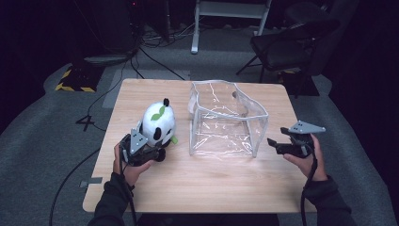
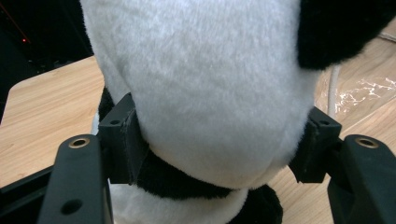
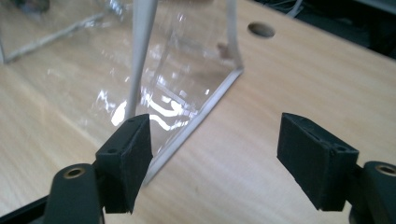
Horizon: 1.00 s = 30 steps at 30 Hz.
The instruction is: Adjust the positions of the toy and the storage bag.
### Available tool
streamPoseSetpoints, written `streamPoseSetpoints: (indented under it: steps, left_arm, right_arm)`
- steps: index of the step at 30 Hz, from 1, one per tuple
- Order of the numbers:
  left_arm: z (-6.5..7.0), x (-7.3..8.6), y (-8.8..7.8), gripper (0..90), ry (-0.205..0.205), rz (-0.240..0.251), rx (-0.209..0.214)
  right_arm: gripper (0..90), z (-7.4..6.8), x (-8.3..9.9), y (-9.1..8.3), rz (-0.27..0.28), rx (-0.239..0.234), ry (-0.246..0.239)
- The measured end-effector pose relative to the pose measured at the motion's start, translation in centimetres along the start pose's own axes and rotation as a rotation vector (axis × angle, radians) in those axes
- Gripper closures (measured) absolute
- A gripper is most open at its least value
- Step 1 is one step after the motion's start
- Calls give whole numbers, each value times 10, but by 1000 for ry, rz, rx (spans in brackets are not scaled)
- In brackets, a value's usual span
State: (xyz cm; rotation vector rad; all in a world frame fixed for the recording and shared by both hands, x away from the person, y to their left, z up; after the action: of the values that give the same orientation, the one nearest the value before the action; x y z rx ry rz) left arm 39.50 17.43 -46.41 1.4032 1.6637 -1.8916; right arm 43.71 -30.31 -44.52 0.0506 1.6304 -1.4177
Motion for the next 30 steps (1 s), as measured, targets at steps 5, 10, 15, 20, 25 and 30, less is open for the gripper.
streamPoseSetpoints:
  steps: [5,10,15,20,25,30]
  left_arm:
    - [-1,0,0,339,2,3,4]
    - [-2,0,1,350,5,4,11]
    - [-3,1,1,358,2,14,24]
    - [-3,2,0,370,12,20,32]
    - [-6,3,0,372,-2,33,50]
    - [-5,4,-1,383,-6,36,46]
  right_arm:
    - [266,-7,31,15,-23,-80,-11]
    - [260,-10,60,27,-89,-101,-8]
    - [252,-12,82,25,-103,-112,-5]
    - [244,-10,98,23,-114,-108,40]
    - [232,-10,111,24,-120,-97,58]
    - [209,-11,114,24,-99,-75,69]
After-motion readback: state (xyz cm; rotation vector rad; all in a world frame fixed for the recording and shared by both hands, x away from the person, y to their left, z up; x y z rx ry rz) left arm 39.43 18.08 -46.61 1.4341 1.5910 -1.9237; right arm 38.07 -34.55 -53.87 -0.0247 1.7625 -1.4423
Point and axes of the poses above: each handheld gripper's, and its own axes: y roughly forward along the jaws, x roughly out of its underside, z roughly to its right, the point moved 5 cm from there along y, roughly forward along the jaws, and after that the axes turned 13 degrees about -z, right-handed, at the moved point
